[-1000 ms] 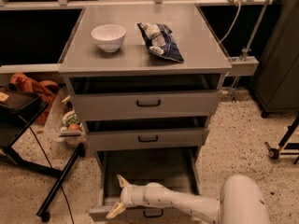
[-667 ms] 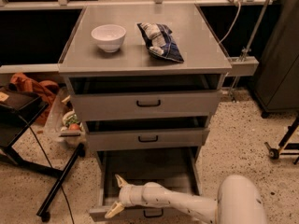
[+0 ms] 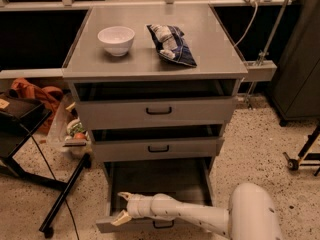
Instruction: Close bottom drawer
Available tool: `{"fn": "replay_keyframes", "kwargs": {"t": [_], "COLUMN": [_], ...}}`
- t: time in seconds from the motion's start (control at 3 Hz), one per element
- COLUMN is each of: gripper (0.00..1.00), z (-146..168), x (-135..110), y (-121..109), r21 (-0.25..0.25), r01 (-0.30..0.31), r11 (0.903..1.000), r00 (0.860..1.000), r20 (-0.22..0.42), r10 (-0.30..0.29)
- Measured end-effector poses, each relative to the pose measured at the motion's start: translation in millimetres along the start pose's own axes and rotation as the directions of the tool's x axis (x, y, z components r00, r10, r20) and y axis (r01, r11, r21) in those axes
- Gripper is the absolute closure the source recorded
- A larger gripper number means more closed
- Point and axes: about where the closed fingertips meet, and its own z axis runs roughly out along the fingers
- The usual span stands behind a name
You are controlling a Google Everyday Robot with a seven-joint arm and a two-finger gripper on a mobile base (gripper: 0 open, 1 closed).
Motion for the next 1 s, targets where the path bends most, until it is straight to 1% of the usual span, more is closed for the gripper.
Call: {"fn": "replay_keyframes", "kwargs": {"t": [0.33, 0.67, 1.0], "gripper": [0.66, 0.89, 1.00], "z": [-8, -11, -9], "x": [2, 4, 5], "y": [-18, -37, -50], "r21": [0.055, 0.123, 0.188], "r01": [-0.005, -0.018, -0.042], "r11": [0.9985, 0.9923, 0.9813], "r00": [1.000, 0.999, 0.997], "r20": [-0.026, -0.042, -0.053], "r10": [0.007, 0.023, 0.053]}}
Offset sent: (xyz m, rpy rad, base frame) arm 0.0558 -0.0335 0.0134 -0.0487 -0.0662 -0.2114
